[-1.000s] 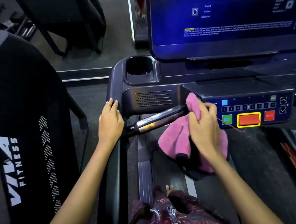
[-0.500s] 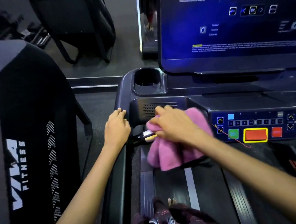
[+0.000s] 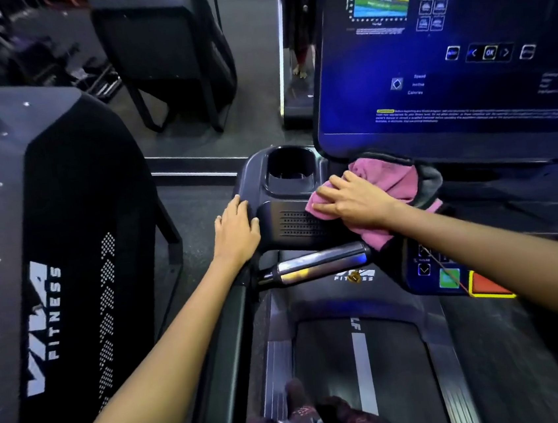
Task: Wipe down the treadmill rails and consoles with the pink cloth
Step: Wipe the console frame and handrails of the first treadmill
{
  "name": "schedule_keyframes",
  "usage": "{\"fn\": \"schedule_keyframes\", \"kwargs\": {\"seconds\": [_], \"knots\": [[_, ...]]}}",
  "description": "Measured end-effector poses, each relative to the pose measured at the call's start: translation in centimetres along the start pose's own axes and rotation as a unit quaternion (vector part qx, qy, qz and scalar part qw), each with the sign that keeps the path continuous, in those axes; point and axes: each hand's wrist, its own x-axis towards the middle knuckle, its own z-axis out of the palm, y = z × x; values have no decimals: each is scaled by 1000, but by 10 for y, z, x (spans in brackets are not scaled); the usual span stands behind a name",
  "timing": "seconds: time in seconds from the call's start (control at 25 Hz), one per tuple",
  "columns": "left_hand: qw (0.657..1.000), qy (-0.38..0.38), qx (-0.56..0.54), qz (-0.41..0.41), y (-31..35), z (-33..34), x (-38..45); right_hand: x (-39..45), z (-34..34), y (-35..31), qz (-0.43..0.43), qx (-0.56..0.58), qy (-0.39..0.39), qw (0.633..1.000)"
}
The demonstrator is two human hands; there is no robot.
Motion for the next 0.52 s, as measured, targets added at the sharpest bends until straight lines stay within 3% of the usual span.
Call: {"fn": "schedule_keyframes", "kwargs": {"seconds": [0.16, 0.36, 0.52], "knots": [[999, -37, 33, 11, -1, 5, 3, 8, 5, 8, -21, 13, 32, 999], [997, -29, 69, 21, 1, 8, 5, 43, 3, -12, -14, -8, 109, 994], [999, -23, 20, 19, -3, 9, 2, 55, -7, -15, -32, 0, 64, 997]]}}
